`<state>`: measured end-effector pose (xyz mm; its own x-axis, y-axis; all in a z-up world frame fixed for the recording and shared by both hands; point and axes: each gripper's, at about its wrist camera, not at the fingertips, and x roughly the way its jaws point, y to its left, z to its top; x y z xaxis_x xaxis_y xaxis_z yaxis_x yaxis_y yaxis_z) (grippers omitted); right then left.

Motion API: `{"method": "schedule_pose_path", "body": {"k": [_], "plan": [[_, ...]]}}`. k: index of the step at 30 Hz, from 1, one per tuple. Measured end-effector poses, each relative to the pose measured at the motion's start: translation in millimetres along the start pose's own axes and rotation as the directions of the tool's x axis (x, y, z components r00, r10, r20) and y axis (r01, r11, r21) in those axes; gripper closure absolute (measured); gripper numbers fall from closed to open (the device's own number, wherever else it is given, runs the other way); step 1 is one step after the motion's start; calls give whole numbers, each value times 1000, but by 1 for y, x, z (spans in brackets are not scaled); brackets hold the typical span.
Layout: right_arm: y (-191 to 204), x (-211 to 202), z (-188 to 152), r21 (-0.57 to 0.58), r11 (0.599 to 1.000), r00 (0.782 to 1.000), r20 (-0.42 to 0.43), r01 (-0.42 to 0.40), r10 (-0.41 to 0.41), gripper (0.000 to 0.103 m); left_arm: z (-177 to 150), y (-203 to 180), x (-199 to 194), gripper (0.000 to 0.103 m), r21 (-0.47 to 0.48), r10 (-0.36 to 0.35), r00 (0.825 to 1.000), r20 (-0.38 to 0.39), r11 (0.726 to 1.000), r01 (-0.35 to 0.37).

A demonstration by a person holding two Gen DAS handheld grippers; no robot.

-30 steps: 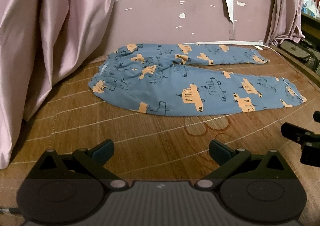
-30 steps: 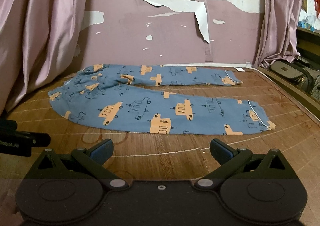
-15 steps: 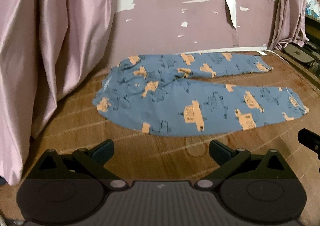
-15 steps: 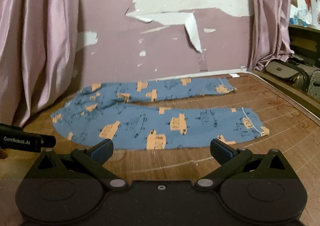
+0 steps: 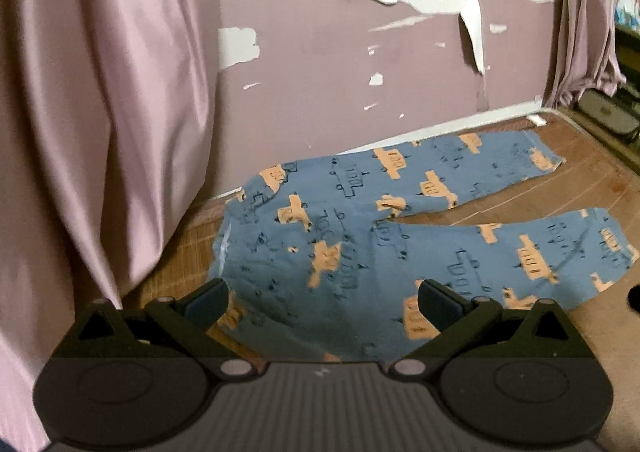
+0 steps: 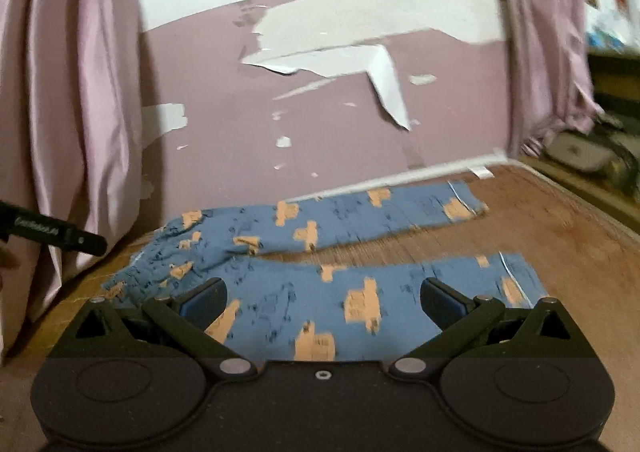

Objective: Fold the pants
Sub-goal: 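Lower both grippers onto the pant leg hems and close on them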

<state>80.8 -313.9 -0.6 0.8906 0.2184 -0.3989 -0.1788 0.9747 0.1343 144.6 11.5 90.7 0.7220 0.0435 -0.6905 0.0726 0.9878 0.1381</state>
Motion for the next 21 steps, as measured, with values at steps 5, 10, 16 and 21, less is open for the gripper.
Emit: {"method": "schedule_pose_path", "body": {"k": [5, 10, 16, 21], "plan": [[-13, 51, 32, -138, 986, 995, 14, -99, 101, 0, 26, 28, 42, 0, 41, 7, 1000, 6, 999, -7], [-25, 124, 54, -275, 932, 972, -82, -235, 220, 0, 63, 56, 79, 0, 123, 89, 996, 32, 988, -92], [-42, 211, 68, -255, 920, 944, -219, -298, 245, 0, 91, 83, 139, 0, 107, 78, 995, -54, 992, -72], [-66, 240, 58, -115, 962, 944, -255, -246, 210, 0, 83, 75, 206, 0, 123, 29, 989, -142, 992, -11]]}}
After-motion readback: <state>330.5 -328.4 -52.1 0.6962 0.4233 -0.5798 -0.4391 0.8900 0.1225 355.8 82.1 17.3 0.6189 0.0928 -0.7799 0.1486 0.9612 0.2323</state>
